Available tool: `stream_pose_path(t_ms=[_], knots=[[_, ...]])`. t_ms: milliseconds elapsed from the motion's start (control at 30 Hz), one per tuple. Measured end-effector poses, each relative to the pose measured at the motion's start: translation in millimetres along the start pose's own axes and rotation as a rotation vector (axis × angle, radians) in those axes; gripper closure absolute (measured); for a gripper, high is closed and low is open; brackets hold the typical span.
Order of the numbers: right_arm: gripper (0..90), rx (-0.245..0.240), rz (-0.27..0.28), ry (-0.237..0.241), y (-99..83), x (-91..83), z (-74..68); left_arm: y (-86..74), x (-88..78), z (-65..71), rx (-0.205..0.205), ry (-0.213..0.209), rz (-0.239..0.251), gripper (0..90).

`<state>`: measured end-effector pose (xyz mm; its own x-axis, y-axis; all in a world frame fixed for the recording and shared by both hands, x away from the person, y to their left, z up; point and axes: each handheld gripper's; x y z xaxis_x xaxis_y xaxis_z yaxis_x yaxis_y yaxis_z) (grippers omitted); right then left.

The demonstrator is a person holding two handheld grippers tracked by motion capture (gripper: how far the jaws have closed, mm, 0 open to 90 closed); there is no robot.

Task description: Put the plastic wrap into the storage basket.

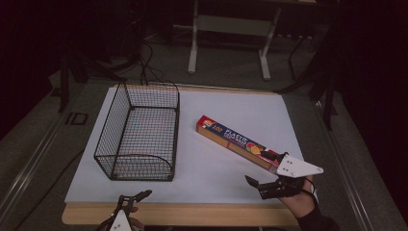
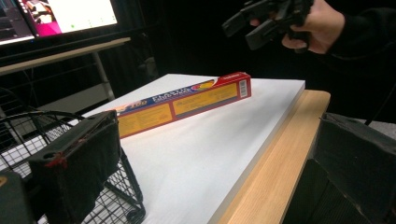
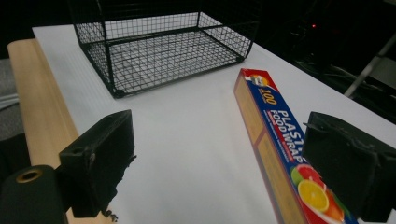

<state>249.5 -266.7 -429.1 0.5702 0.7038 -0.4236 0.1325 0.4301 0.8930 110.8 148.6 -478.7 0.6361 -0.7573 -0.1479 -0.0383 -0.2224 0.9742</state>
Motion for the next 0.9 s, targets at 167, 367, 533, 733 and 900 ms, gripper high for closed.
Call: stream_pose_path(t_ms=[167, 367, 533, 733, 900], knots=[[9.5, 0.003, -0.014, 0.033, 5.3, 19.2, 12.1, 0.4, -1.5, -1.8, -0.015, -0.004, 0.008, 1.4], [9.6, -0.008, -0.061, 0.065, 6.5, 42.4, 27.4, 0.6, -0.8, 0.4, -0.005, -0.022, 0.004, 1.5], [10.0, -0.012, -0.114, 0.076, 3.5, 57.7, 37.6, 0.9, -1.2, -0.4, -0.011, -0.029, 0.005, 1.4], [10.3, -0.003, -0.158, 0.078, 2.5, 70.6, 49.8, 0.8, -1.7, -0.8, -0.009, -0.029, 0.006, 1.4], [10.4, 0.010, -0.184, 0.084, 5.7, 79.9, 59.5, 0.6, -1.9, -1.1, -0.007, -0.030, 0.003, 1.5]])
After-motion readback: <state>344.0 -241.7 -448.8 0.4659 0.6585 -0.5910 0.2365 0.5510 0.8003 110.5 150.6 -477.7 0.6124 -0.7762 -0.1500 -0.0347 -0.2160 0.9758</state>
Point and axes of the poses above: each handheld gripper's, and its own axes: x roughly forward along the jaws, y roughly out of its top, z roughly to its right, and after that the axes turned 1 degree about -y, right-handed
